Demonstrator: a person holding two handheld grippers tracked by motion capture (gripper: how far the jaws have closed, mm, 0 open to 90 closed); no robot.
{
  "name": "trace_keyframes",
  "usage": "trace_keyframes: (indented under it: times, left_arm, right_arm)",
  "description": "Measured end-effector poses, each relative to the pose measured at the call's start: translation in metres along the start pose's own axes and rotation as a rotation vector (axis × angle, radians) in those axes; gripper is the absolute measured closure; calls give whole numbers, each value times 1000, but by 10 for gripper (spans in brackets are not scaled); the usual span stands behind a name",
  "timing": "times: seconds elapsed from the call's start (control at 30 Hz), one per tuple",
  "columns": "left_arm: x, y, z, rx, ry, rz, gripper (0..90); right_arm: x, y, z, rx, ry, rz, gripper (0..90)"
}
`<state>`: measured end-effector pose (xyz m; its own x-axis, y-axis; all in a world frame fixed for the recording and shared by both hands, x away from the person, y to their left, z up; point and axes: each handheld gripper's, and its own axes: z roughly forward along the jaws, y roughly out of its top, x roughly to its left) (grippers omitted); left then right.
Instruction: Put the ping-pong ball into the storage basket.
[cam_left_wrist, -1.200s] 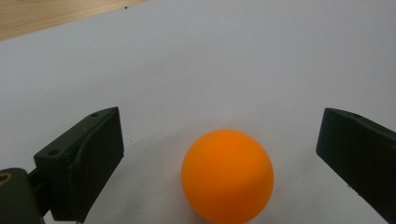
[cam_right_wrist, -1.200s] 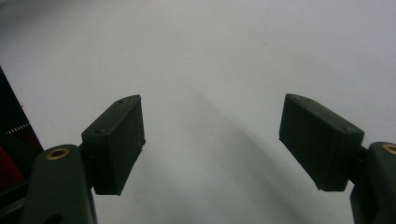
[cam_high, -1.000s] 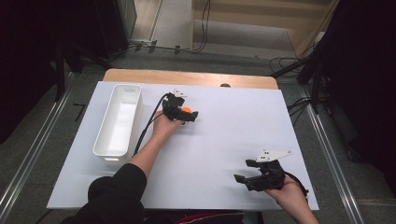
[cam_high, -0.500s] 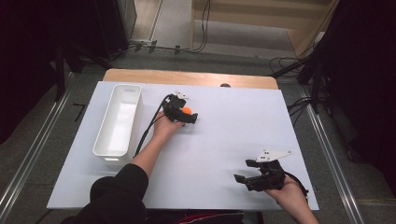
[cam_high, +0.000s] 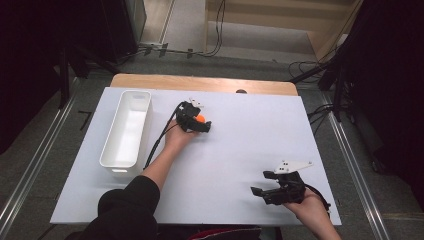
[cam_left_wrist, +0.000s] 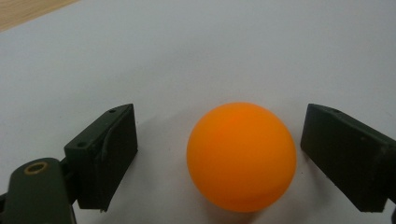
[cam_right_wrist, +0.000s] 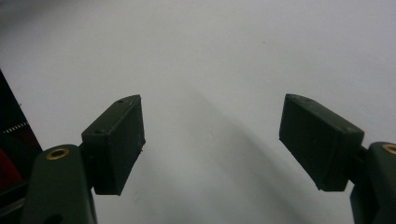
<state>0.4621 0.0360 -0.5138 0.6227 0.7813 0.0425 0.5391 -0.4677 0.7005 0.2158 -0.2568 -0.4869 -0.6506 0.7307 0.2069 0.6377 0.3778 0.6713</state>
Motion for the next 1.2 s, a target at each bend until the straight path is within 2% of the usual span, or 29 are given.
trace_keyframes:
  times: [0.2, 0.27, 0.37, 0.47, 0.6, 0.8, 1.2]
  left_arm:
    - [-1, -1, -1, -16, -9, 17, 164]
    - [-2, -1, -3, -20, -18, 28, 223]
    - [-2, -1, -3, -23, -23, 30, 249]
    - [-2, -2, -4, -32, -22, 22, 320]
    - [-3, -3, -5, -31, -20, 15, 360]
    - [-3, -4, -7, -42, -3, -1, 491]
    - [-2, -4, -7, -44, -8, -1, 493]
  right_arm:
    - [0, 0, 0, -6, 2, 1, 207]
    - [0, 0, -1, -7, 2, 2, 207]
    - [0, 0, 0, -6, 3, 0, 207]
    - [0, 0, 0, -5, 2, 0, 207]
    - [0, 0, 0, -5, 2, 0, 207]
    - [0, 0, 0, -6, 4, 1, 207]
    - [0, 1, 0, -3, 4, -2, 207]
